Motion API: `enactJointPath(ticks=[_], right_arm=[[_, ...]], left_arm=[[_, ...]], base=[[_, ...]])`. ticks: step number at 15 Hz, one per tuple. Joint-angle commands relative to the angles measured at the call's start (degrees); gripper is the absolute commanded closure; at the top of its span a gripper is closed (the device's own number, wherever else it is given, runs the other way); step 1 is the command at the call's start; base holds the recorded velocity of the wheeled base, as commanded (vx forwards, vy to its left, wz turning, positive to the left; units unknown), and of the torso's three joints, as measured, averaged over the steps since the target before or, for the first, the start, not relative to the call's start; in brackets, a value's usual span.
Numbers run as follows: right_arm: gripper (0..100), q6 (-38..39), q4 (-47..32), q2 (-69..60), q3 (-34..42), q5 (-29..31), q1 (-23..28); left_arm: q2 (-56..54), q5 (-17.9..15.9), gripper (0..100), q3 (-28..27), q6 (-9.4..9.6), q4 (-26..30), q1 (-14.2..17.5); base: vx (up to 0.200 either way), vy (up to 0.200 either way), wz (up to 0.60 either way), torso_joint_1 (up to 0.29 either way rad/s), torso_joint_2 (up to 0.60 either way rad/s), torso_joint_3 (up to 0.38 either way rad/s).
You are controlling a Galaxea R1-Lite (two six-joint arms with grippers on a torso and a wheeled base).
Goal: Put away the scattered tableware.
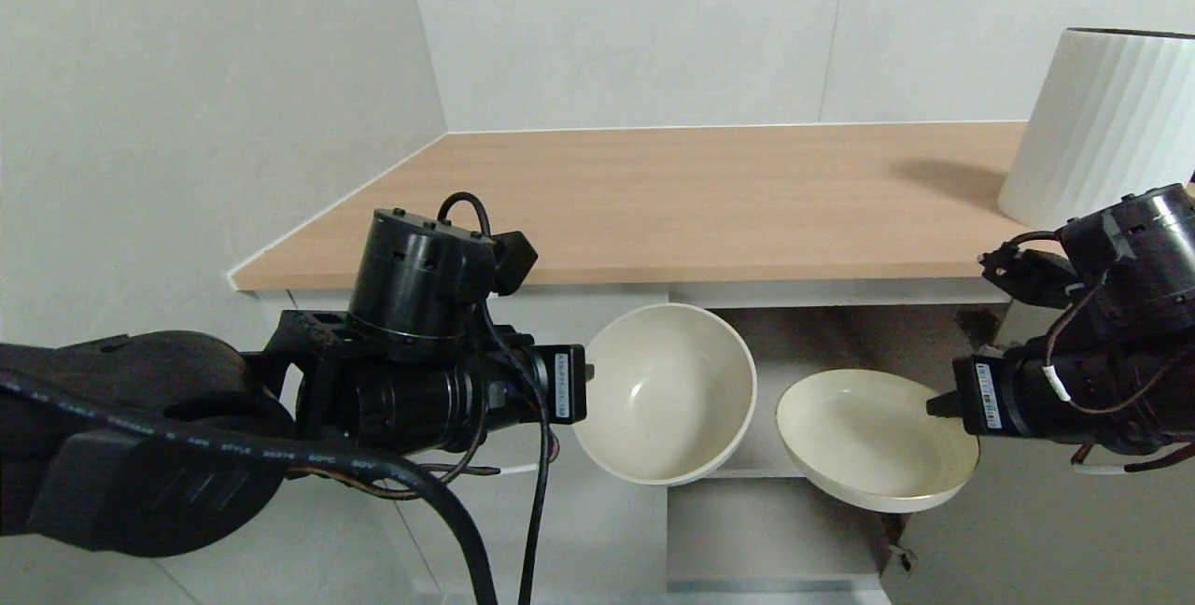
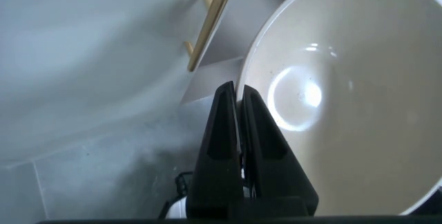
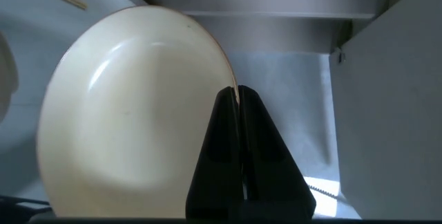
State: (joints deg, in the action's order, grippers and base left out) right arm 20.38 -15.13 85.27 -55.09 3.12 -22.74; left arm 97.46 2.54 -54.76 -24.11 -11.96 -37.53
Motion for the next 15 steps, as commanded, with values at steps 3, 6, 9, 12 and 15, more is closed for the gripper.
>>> enactJointPath(ticks=[3,6,9,12,15], right_arm=[[100,0.0,0.3,1.1,0.1,0.0,0.1],[100,-0.1,2.6,1.8,1.5,0.1,0.1],[100,-0.1,3.7,2.5,2.1,0.2,0.1],[100,-0.4,4.1,5.6,2.0,0.0,0.1],[100,-0.5,13.7,17.3,4.5,0.0,0.0]], left_arm=[[0.4,0.0,100,0.0,-0.06,0.0,0.0],[0.4,0.0,100,0.0,-0.06,0.0,0.0],[0.6,0.0,100,0.0,-0.06,0.0,0.0],[0.6,0.0,100,0.1,-0.06,0.2,-0.1],[1.1,-0.1,100,0.1,-0.06,0.3,-0.2]], base=[[0.0,0.0,0.0,-0.111,0.45,0.328],[0.0,0.0,0.0,-0.049,0.29,0.217],[0.0,0.0,0.0,-0.01,0.04,0.026],[0.0,0.0,0.0,0.0,0.0,0.0],[0.0,0.0,0.0,0.0,0.0,0.0]])
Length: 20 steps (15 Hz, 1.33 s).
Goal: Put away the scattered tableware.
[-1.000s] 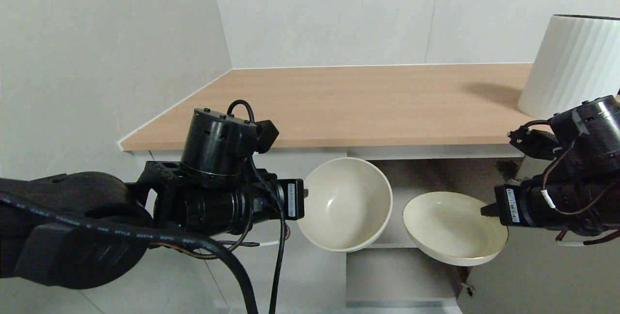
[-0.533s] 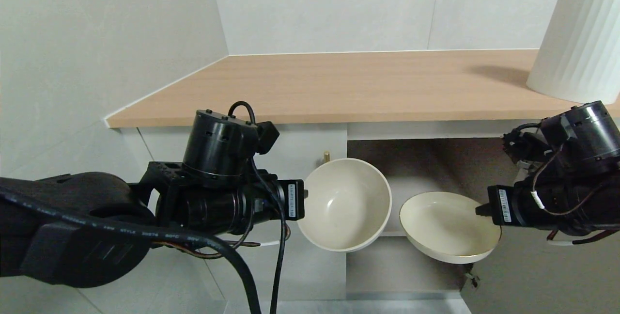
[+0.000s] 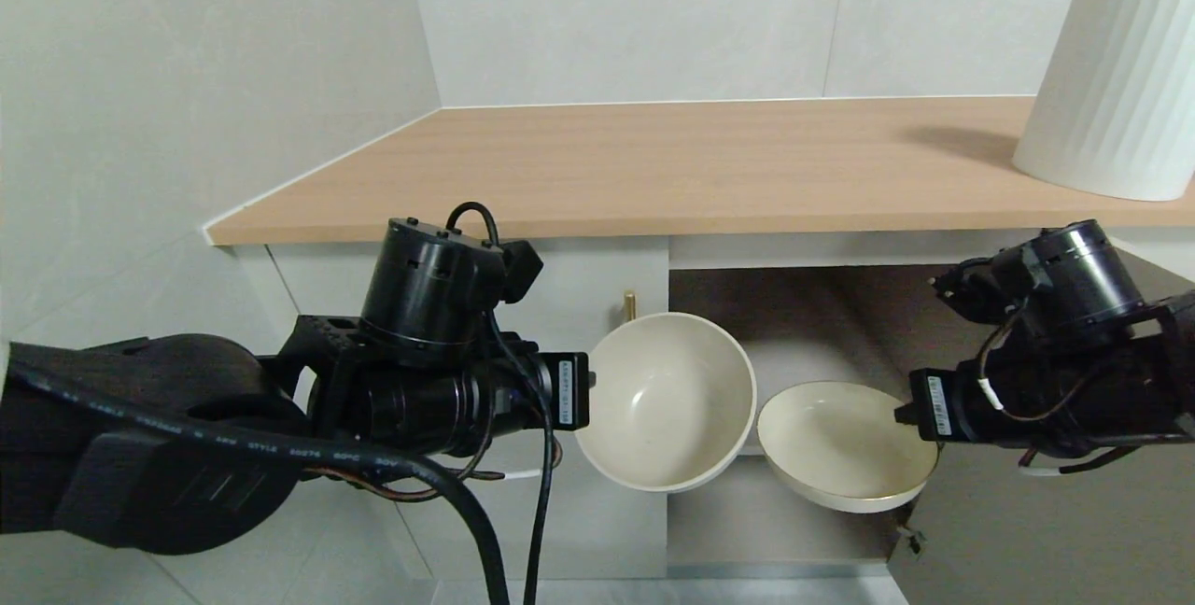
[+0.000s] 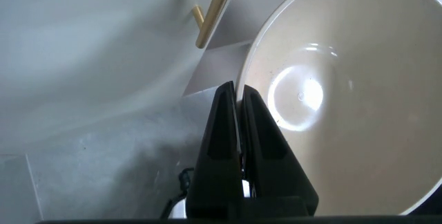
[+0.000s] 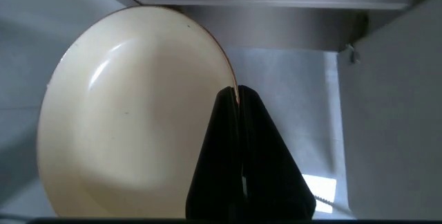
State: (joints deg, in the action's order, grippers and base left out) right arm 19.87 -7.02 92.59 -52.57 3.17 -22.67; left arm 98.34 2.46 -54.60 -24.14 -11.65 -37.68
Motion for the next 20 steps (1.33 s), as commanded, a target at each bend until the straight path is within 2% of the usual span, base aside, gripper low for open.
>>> enactJointPath(ticks=[1,4,5,6,7,8,9,10,13,20], right_arm=[[100,0.0,11.6,14.1,3.9,0.1,-0.1],[100,0.1,29.4,25.7,7.0,1.2,0.1],[100,0.2,31.1,27.3,6.9,2.0,0.4],[100,0.2,36.2,32.1,6.5,4.7,2.2],[100,0.2,36.2,32.1,6.5,4.7,2.2],[100,0.2,42.2,35.8,6.2,4.9,3.9],[100,0.3,44.2,37.3,6.2,5.2,4.1],[100,0.3,46.1,38.2,6.0,5.7,4.3],[100,1.6,48.3,42.3,2.4,9.8,5.4],[100,4.7,48.0,46.5,-6.9,11.9,8.3]], left_arm=[[0.2,0.0,100,-0.1,-0.03,0.0,0.0],[0.1,0.0,100,-0.1,-0.03,0.0,0.0],[0.1,0.0,100,-0.1,-0.03,0.0,0.0],[0.2,0.0,100,0.0,-0.03,0.1,0.0],[0.2,0.0,100,0.0,-0.03,0.1,0.0],[0.3,0.0,100,0.1,0.06,0.1,0.0],[0.4,-0.1,100,0.1,0.23,0.5,-0.2],[1.2,0.0,100,0.1,1.73,2.3,-0.6],[1.6,0.0,100,-0.2,2.52,4.0,-0.7],[1.9,0.0,100,-0.2,2.52,4.0,-0.7]], base=[[0.0,0.0,0.0,0.0,0.0,0.0],[0.0,0.0,0.0,0.0,0.0,0.0],[0.0,0.0,0.0,0.0,0.0,0.0],[0.0,0.0,0.0,0.0,0.0,0.0],[0.0,0.0,0.0,0.0,0.0,0.0],[0.0,0.0,0.0,0.0,0.0,0.0],[0.0,0.0,0.0,0.0,0.0,0.0],[0.0,0.0,0.0,0.0,0.0,0.0],[0.0,0.0,0.0,0.0,0.0,0.0],[0.0,0.0,0.0,0.0,0.0,0.0]])
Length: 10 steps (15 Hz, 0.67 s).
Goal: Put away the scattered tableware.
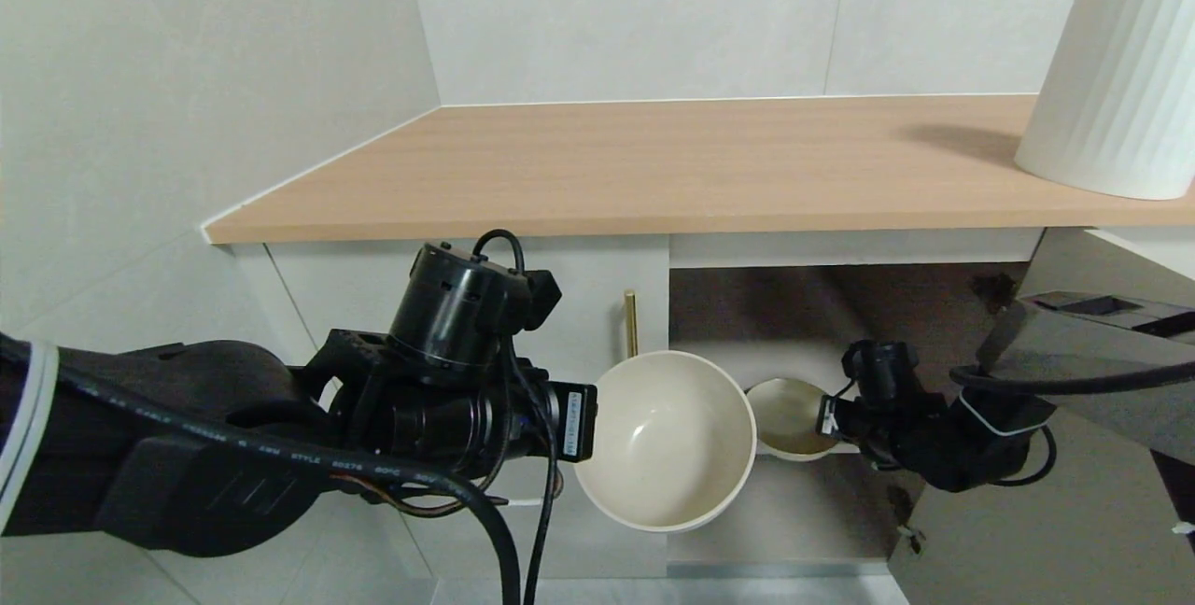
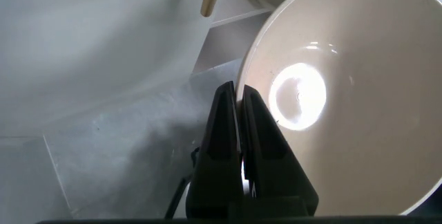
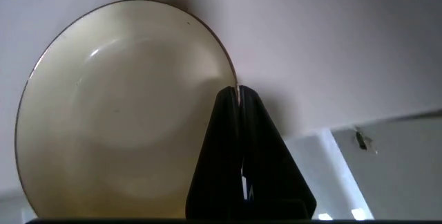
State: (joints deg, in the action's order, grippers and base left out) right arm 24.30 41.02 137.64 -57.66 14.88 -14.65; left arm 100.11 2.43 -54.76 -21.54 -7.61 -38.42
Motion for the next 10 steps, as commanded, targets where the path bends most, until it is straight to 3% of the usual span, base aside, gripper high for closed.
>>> enactJointPath(ticks=[1,10], right_arm=[[100,1.5,-0.3,1.7,-3.2,0.3,0.3],[100,1.9,-0.8,4.8,-9.7,2.1,1.1]], left_arm=[[0.2,0.0,100,0.0,-0.08,0.0,0.0],[0.6,0.1,100,0.0,-0.08,0.0,-0.1]], base=[[0.0,0.0,0.0,0.0,0.0,0.0],[0.0,0.0,0.0,0.0,0.0,0.0]])
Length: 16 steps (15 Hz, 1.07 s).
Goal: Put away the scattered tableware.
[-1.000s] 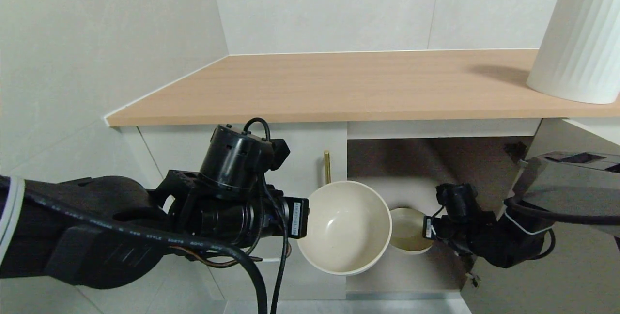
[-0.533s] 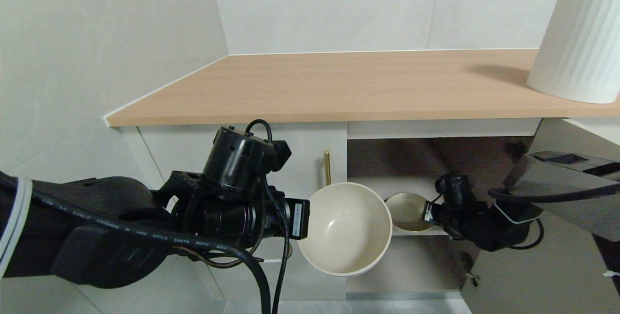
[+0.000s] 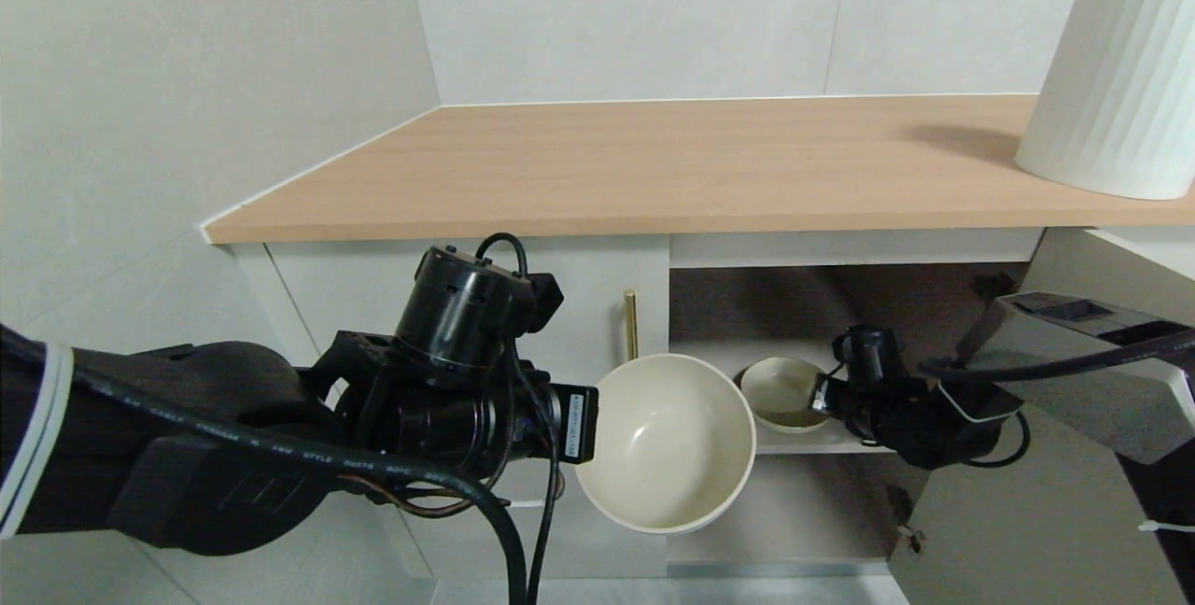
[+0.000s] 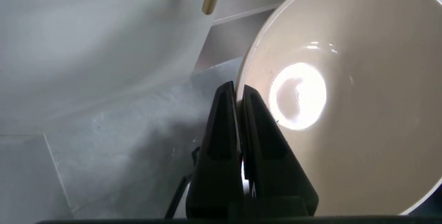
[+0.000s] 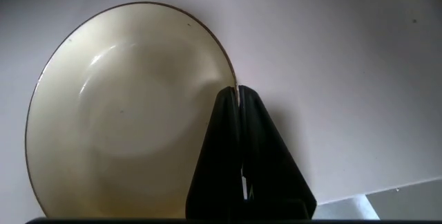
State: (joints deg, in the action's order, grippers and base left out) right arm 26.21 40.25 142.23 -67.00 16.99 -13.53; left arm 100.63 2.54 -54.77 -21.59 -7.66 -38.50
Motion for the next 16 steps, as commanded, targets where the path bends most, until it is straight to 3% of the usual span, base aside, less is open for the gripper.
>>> enactJointPath(ticks=[1,2,6,8,10,14,16], right_arm=[[100,0.0,0.0,0.3,-0.6,0.1,0.0],[0,0.0,0.0,0.3,-0.7,0.2,0.0],[0,0.1,0.1,-0.5,-0.1,0.3,0.0],[0,0.0,-0.1,-4.6,4.0,0.1,-0.3],[0,-0.2,-0.7,-15.1,12.6,-2.0,-3.5],[0,-0.4,-20.7,-39.1,17.8,-16.0,-9.0],[0,-0.6,-30.7,-46.3,17.3,-22.0,-11.9]], left_arm=[[0.1,0.0,100,0.0,-0.03,0.0,0.0],[0.1,0.0,100,0.0,0.06,0.0,-0.1],[0.6,0.0,100,0.0,-0.03,0.1,-0.5],[1.6,0.1,100,0.0,-0.03,0.2,-1.4],[4.5,0.5,100,-0.1,0.06,1.7,-2.1],[9.9,4.7,100,-0.5,0.14,3.2,-4.7],[10.8,4.8,100,-0.5,0.14,3.3,-5.5]], base=[[0.0,0.0,0.0,0.0,0.0,0.0],[0.0,0.0,0.0,0.0,0.0,0.0],[0.0,0.0,0.0,0.0,0.0,0.0],[0.0,0.0,0.0,0.0,0.0,0.0],[0.0,0.0,0.0,0.0,0.0,0.0],[0.0,0.0,0.0,0.0,0.0,0.0],[0.0,0.0,0.0,0.0,0.0,0.0]])
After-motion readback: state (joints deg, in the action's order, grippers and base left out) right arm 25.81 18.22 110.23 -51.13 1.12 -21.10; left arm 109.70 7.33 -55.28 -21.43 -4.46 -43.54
